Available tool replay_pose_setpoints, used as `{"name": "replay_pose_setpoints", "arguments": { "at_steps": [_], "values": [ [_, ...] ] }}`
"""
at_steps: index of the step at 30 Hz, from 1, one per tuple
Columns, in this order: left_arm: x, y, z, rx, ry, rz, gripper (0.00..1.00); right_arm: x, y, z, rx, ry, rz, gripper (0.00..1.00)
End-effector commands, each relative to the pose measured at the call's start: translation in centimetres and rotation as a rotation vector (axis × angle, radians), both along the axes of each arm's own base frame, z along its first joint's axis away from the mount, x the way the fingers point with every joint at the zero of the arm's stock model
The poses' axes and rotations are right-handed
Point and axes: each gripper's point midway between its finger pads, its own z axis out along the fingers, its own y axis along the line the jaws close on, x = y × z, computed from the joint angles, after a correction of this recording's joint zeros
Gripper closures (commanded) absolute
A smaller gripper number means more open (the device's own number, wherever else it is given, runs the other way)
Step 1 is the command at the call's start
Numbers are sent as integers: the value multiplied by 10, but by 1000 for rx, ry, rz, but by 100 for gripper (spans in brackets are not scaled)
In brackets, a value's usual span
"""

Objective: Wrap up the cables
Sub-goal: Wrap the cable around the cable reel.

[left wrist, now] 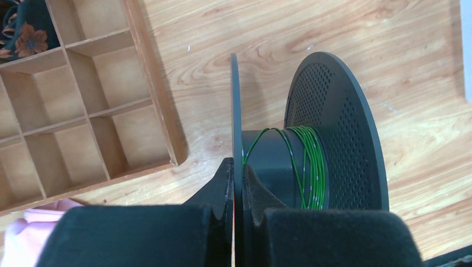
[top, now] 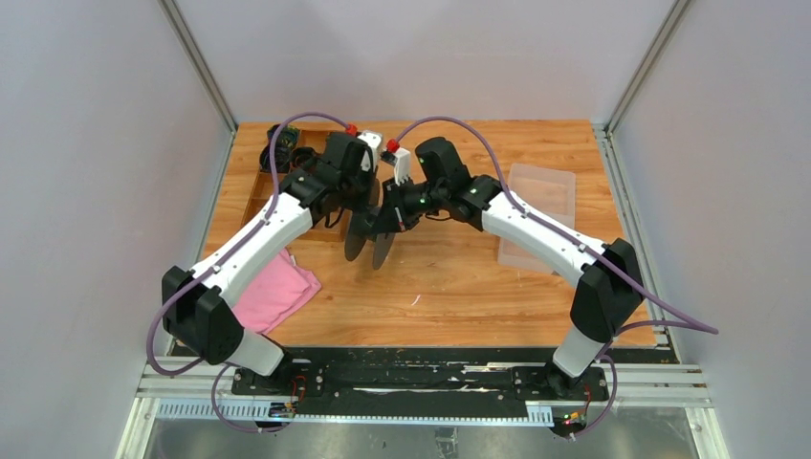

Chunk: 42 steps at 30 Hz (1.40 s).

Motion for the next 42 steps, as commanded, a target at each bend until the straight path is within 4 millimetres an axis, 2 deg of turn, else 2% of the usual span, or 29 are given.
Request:
{"name": "replay_pose_setpoints", "arguments": {
  "at_steps": [1, 11, 16, 19, 25, 32, 37, 42],
  "values": [
    [-32, 11, 15, 88, 14, -123, 100, 23, -7, 11, 97, 71, -88, 99],
    [-40, 13, 27, 93, -54, -179, 100, 41, -18, -2, 116, 164, -146, 99],
    [-38, 17, 31, 107, -162, -183, 100, 49, -25, -6, 119, 232, -220, 99],
    [-37, 19, 41, 117, -265, -188, 100, 55, -27, -10, 121, 280, -258, 99],
    [-34, 14, 36, 142, -313, -206, 100, 69, -29, -10, 139, 375, -320, 99],
    [-37, 2, 30, 151, -335, -256, 100, 81, -35, -21, 117, 382, -344, 99],
    [-38, 1, 32, 155, -342, -274, 100, 82, -39, -30, 81, 339, -311, 99],
    [-38, 2, 32, 175, -319, -273, 100, 89, -46, -17, 106, 251, -231, 97]
  ]
}}
